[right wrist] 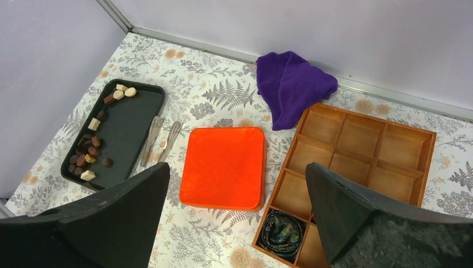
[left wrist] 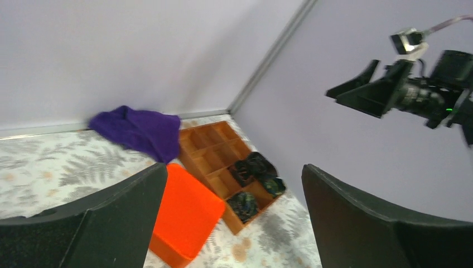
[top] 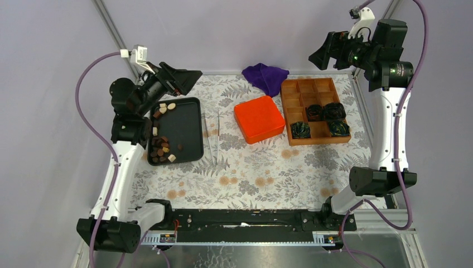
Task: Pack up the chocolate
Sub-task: Reset both arms
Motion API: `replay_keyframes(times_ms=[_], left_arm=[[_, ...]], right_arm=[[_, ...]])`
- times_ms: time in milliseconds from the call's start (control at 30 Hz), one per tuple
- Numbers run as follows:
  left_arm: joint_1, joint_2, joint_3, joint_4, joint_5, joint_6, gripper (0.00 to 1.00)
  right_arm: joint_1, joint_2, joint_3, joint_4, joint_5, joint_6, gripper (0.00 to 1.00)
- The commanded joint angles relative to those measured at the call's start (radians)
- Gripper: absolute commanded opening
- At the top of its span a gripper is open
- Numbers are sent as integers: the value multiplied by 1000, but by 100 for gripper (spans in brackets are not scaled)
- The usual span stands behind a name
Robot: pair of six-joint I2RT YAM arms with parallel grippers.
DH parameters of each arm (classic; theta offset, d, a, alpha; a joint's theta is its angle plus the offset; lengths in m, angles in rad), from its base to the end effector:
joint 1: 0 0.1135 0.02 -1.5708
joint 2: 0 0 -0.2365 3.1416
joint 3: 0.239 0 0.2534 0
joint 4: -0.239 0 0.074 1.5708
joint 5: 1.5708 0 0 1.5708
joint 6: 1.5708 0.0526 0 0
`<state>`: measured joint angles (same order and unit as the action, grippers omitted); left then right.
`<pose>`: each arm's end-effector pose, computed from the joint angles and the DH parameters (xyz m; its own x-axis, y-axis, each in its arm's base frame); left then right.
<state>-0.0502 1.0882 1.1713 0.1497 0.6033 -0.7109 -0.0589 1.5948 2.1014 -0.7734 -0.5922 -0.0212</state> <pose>0.2629 -0.0431 0.4303 -0.2121 -0.5273 -0.8227 0.5995 0.5947 -0.5357 0.3265 0.0102 0.4908 -0.2528 -0.0027 -0.9675 -0.4941 0.8601 0.1267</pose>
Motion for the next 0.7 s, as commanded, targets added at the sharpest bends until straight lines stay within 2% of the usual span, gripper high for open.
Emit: replay_keyframes(times_ms=[0, 133, 333, 433, 533, 600, 667], left_arm=[[7, -21, 113, -145, -116, 159, 99], [7, -22, 183, -336, -289, 271, 99], [7, -35, 193, -368, -313, 292, 99], [7, -36, 175, -334, -264, 262, 99], [7, -29, 115, -174, -75, 163, 99], [7, -13, 98, -92, 0, 96, 99], [7, 0, 128, -163, -37, 111, 99]], right_arm=[[3, -9, 23, 34, 9, -6, 100], [2, -6, 33, 32, 29, -12, 100], [2, -5, 41, 63, 104, 63, 99], [2, -8, 29, 77, 65, 125, 100], [2, -15, -10, 88, -108, 151, 100], [2, -20, -40, 111, -190, 179, 100], [2, -20, -36, 111, -97, 165, 100]])
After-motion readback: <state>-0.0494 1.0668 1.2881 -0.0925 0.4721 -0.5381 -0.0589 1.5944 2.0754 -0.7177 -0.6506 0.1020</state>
